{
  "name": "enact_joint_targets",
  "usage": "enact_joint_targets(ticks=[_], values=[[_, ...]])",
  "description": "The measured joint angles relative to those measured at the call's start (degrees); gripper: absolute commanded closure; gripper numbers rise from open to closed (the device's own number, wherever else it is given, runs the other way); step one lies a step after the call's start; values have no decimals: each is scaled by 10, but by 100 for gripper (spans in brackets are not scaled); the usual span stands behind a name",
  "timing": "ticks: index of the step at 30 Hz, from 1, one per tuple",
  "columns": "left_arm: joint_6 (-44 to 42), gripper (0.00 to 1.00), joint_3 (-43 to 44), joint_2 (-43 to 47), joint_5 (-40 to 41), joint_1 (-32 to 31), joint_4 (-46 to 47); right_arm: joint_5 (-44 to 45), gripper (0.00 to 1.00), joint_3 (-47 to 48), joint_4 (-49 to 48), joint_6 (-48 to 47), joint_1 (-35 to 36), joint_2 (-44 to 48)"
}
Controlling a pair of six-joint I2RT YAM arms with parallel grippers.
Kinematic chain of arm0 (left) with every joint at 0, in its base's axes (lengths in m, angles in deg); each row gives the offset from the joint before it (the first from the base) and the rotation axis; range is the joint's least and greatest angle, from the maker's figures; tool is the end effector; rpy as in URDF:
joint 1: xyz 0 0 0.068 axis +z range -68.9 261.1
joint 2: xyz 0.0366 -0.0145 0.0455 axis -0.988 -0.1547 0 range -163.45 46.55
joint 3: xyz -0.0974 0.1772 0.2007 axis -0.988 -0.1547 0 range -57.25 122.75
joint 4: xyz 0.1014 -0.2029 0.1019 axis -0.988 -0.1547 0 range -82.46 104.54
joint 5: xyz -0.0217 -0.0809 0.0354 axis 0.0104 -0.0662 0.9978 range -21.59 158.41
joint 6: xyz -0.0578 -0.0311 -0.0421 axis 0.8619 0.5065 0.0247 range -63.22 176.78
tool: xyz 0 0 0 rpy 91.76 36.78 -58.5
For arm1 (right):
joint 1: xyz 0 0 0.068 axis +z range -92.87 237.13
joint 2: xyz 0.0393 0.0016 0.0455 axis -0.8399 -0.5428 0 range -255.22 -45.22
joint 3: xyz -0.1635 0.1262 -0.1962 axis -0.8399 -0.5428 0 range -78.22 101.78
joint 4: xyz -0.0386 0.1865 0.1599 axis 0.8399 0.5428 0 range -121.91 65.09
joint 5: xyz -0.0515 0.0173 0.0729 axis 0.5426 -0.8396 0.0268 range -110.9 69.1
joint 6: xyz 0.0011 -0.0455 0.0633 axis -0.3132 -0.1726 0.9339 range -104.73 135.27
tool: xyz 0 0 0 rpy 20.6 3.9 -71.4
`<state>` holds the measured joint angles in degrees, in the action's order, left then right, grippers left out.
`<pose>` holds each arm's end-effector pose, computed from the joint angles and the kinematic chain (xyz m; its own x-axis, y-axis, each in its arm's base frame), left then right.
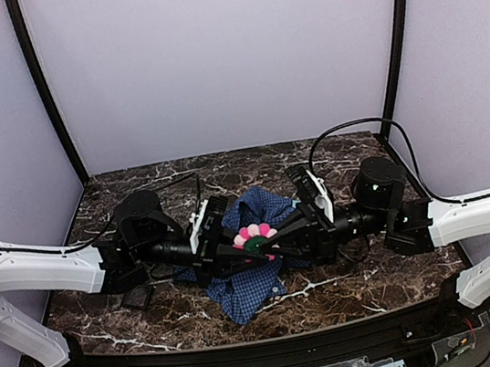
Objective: Remove the brooch from the garment
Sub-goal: Close the brooch.
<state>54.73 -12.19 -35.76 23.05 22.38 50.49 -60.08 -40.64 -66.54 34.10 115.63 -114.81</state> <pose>0.1278 -0.3017 0.2924 0.0229 0.0108 -0.9997 0.9697 -0.2436 0.0196 0.1089 0.2583 0.3067 -0.2972 -0.0060 -0.9548 -0.9453 -0.1387 0.2951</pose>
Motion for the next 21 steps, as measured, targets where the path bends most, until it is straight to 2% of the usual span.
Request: enact_joint_targets(ticks=[21], values=[[19,99,-12,3,6,-6,38,-7,100,-6,-26,15,1,0]])
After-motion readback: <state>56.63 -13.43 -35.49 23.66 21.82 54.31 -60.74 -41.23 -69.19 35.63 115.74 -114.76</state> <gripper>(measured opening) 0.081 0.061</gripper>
